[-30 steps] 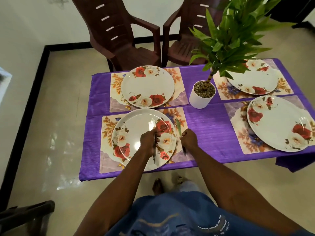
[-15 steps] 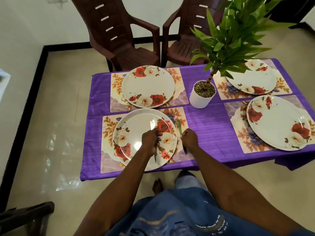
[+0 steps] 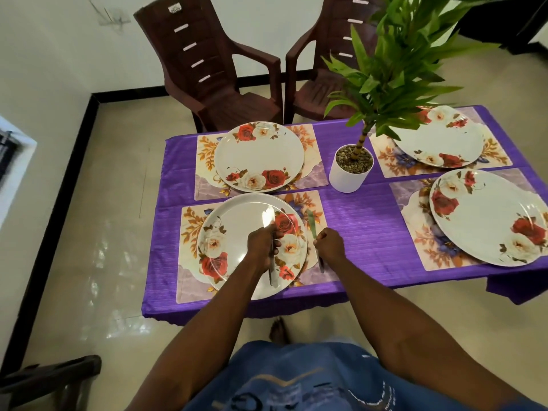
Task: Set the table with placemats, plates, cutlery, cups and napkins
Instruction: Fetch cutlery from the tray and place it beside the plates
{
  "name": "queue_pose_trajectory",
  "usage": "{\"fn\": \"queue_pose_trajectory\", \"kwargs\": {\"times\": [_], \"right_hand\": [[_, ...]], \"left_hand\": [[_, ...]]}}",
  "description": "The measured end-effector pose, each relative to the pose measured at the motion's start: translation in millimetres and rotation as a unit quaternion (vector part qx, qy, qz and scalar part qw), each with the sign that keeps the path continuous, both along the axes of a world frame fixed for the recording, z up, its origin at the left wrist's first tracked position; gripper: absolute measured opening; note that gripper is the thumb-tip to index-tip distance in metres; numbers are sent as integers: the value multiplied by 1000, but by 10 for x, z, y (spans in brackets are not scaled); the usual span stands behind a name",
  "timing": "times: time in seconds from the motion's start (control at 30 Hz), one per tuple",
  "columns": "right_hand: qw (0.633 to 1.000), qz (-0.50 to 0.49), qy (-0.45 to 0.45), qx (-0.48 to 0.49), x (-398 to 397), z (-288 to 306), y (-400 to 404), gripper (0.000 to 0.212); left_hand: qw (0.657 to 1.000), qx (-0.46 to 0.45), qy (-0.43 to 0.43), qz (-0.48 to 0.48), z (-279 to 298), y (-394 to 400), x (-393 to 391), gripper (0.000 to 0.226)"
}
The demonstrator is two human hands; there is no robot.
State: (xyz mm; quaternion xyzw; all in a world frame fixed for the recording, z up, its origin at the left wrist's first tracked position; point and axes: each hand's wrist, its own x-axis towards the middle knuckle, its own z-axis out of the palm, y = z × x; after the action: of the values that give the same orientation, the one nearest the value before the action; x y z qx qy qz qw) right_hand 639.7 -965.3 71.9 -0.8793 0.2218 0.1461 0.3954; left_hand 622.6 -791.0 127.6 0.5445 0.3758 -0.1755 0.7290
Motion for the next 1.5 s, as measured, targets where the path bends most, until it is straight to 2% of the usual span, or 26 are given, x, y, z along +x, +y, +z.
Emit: {"fn": "queue_pose_trajectory", "kwargs": {"times": [0.13, 0.2, 0.27, 0.33, 0.43, 0.5, 0.53, 0.63, 0.73, 0.87, 0.97, 1.07, 1.2, 1.43, 1.5], "right_hand": [[1000, 15, 1, 3, -17, 7, -26, 8], [1000, 21, 3, 12, -27, 2, -48, 8], [999, 15, 2, 43, -41, -1, -107, 6], [997, -4, -7, 82, -58, 13, -208, 3], [993, -32, -26, 113, -70, 17, -435, 18], [989, -46, -31, 134, -74, 33, -695, 31], [988, -51, -29, 146, -69, 58, -825, 31], [977, -78, -32, 196, -46, 216, -1424, 19], [964, -90, -34, 247, -15, 352, -2069, 17], [944, -77, 8, 321, -29, 562, -2833, 16], [950, -59, 3, 305, -74, 621, -3353, 12], [956, -84, -12, 281, -71, 565, -3794, 14], [960, -100, -56, 257, 28, 585, -4325, 12], [936, -238, -87, 244, 438, 594, -5392, 12], [936, -266, -86, 214, 572, 519, -5686, 11]], "left_hand": [[1000, 13, 1, -7, 18, -122, -14, 30], [1000, -10, 5, -7, 29, -175, -26, 31], [999, -32, 9, -13, 24, -265, -41, 38], [1000, 0, 6, -11, 26, -410, -45, 33], [1000, 18, -10, -7, 104, -710, -45, 26], [1000, -13, -18, -16, 142, -1007, -20, 25], [999, -21, -19, -14, 136, -1152, -4, 23], [999, -42, -15, 22, 134, -1802, 43, 11], [998, -60, -4, 21, 110, -2496, 102, 11], [999, -51, -7, -13, 53, -3358, 214, 16], [999, -29, -24, -27, 43, -3945, 303, 14], [998, -7, -38, -58, 82, -4377, 401, 6], [993, -53, -44, -93, 98, -4855, 596, 6], [987, -108, -8, -117, 19, -5575, 1127, 12], [987, -116, 14, -114, -11, -5727, 1303, 13]]}}
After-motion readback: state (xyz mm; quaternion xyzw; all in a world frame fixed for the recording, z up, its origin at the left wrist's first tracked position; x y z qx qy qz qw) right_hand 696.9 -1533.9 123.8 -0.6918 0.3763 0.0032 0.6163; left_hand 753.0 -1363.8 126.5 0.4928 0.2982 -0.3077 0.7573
